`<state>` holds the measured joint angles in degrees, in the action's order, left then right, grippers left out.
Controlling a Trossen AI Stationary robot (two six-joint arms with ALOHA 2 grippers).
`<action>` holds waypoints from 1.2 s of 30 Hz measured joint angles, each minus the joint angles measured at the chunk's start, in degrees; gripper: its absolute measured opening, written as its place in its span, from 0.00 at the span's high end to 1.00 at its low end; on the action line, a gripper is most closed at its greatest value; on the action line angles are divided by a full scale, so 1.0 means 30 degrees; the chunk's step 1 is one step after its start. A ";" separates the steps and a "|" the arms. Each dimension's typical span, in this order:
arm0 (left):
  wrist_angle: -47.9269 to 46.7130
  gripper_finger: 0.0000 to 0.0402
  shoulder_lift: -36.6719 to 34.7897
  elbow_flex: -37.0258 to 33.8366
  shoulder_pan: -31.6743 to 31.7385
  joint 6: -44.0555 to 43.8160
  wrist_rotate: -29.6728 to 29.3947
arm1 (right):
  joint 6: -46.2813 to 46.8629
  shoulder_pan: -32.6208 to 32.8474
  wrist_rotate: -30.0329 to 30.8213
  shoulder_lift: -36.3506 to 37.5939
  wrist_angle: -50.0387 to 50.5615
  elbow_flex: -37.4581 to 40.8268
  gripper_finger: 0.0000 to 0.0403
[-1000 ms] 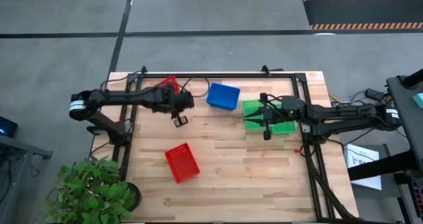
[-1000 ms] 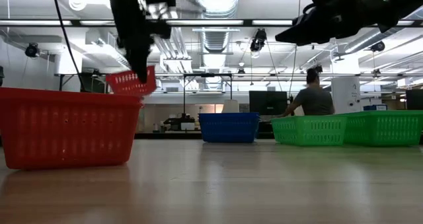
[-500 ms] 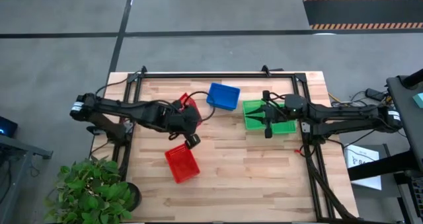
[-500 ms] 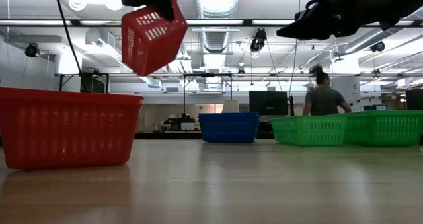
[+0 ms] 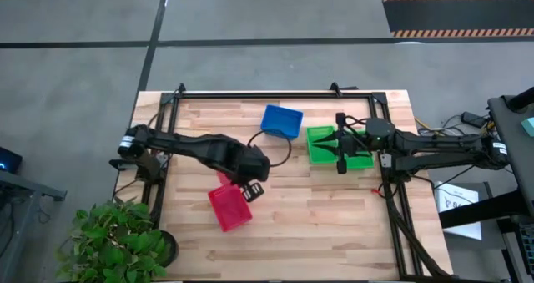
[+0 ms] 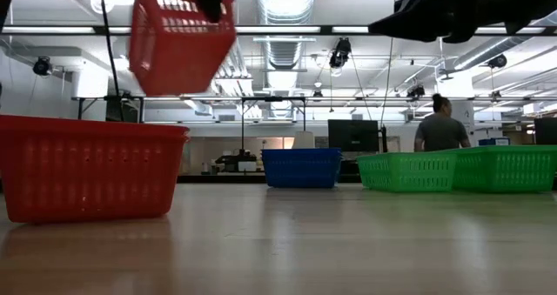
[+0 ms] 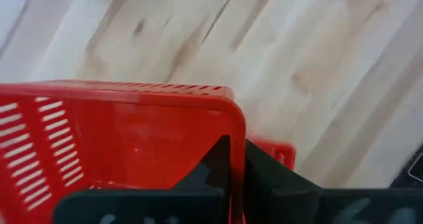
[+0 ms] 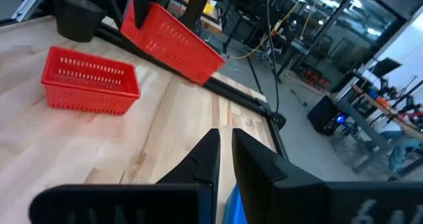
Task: Stack baskets by color
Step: Stack the red bin on top of the bottom red bin
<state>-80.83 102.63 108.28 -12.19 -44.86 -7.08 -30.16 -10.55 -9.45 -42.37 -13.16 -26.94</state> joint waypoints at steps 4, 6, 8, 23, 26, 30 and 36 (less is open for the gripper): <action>-0.1892 1.00 0.0977 0.1323 -0.1230 -0.2471 0.0452 | -0.0333 0.0000 0.0000 -0.0013 -0.0588 -0.0007 0.92; -0.1829 1.00 0.1208 0.1347 -0.1984 -0.3484 0.0644 | -0.0448 0.0000 0.0000 -0.0035 -0.0818 -0.0007 0.92; -0.1896 1.00 0.1622 0.1327 -0.2718 -0.4172 0.0658 | -0.0660 0.0000 0.0000 -0.0036 -0.0812 -0.0007 0.92; -0.2237 1.00 0.4342 0.1210 -0.4446 -0.3125 0.0772 | -0.0637 0.0000 0.0000 -0.0051 -0.1363 -0.0007 0.92; -0.2180 1.00 0.4580 0.1124 -0.4674 -0.2407 0.0774 | -0.0623 0.0000 0.0007 -0.0051 -0.1284 -0.0009 0.92; -0.0968 1.00 0.4530 0.0684 -0.4805 -0.1844 0.0655 | -0.0476 0.0000 0.0000 -0.0051 -0.1291 -0.0013 0.92; -0.0183 1.00 0.4523 0.0508 -0.4762 -0.1872 0.0214 | -0.0304 0.0000 0.0000 -0.0051 -0.1291 -0.0007 0.92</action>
<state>-81.38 116.20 109.80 -26.48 -50.48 -6.43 -31.08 -10.55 -9.45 -42.52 -17.04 -26.96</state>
